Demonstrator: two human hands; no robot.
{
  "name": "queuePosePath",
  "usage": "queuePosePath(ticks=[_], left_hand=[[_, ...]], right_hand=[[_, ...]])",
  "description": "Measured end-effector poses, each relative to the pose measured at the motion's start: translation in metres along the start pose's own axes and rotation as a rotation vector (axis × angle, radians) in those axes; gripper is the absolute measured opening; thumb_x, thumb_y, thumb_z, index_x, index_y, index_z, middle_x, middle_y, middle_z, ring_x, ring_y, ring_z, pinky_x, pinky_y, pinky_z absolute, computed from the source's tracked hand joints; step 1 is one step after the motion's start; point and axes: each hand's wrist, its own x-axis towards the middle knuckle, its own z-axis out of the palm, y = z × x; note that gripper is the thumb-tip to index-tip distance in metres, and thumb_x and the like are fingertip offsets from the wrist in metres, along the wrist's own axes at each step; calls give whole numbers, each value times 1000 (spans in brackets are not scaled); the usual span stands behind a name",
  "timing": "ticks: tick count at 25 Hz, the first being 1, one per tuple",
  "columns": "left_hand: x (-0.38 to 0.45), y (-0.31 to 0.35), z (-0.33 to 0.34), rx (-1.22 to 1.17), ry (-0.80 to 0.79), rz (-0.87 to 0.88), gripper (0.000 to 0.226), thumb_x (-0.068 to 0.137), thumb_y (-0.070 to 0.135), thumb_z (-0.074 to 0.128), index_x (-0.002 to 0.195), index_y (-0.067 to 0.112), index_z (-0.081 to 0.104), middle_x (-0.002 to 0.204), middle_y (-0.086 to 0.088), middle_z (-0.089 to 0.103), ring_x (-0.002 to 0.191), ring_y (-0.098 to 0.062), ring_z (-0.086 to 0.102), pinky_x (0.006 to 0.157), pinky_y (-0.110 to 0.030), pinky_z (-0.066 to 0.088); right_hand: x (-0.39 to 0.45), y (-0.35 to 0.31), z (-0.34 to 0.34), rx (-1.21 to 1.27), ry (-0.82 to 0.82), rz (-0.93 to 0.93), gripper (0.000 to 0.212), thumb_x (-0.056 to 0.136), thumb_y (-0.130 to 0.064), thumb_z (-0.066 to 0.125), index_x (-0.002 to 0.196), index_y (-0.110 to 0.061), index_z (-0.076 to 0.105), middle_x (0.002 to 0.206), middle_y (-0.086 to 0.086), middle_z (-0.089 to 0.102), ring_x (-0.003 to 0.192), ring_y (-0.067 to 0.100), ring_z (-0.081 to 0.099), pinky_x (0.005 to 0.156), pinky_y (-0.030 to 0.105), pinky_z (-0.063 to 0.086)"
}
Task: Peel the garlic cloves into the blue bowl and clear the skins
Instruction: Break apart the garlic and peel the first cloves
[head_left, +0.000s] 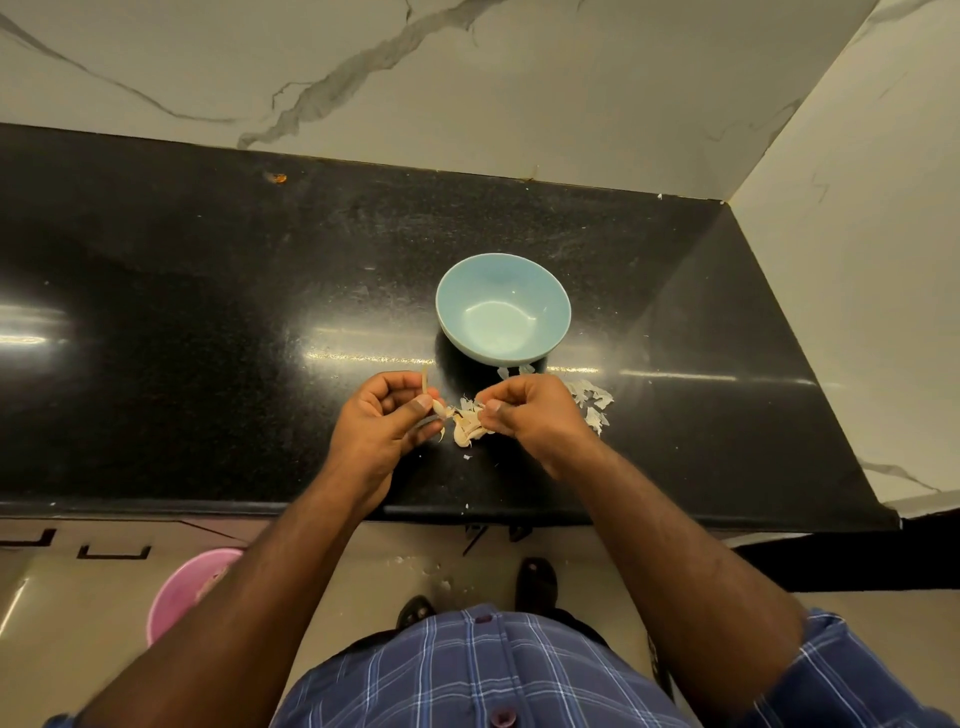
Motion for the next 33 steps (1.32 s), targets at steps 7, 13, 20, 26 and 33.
queuePosePath(ticks=[7, 13, 20, 26, 33], left_hand=[[-4, 3, 0, -4, 16, -25, 22, 94, -2, 63, 114, 9, 63, 102, -10, 74, 98, -23, 74, 85, -40, 63], [-3, 2, -2, -20, -2, -52, 27, 94, -2, 63, 120, 6, 65, 102, -10, 74, 94, -21, 75, 81, -35, 64], [-3, 7, -2, -32, -42, -77, 20, 92, -2, 66, 111, 1, 65, 97, -15, 75, 90, -23, 76, 77, -32, 64], [-6, 10, 5, 0, -62, -66, 3, 95, 1, 63, 96, 3, 65, 88, -11, 74, 86, -18, 75, 81, -31, 63], [-7, 9, 8, -63, 4, -110, 16, 97, 2, 58, 84, 6, 67, 84, -14, 69, 86, -23, 69, 85, -36, 62]], right_hand=[[2, 1, -1, -190, 38, -84, 12, 93, -8, 71, 100, -17, 74, 89, 2, 76, 87, 17, 74, 84, 31, 62], [5, -3, 3, -565, 10, -174, 22, 95, -13, 69, 115, -18, 75, 112, -5, 73, 97, 4, 63, 90, 22, 50], [-6, -13, 22, -462, -49, -291, 16, 91, -30, 74, 106, -25, 77, 89, -11, 75, 82, 0, 67, 68, 10, 50], [-4, -4, 31, -326, 25, -337, 9, 92, -19, 72, 98, -22, 78, 84, -9, 76, 79, 4, 71, 75, 20, 58], [-1, 4, 34, -54, 62, -266, 9, 96, -10, 68, 99, -14, 74, 85, 2, 76, 76, 15, 74, 74, 34, 63]])
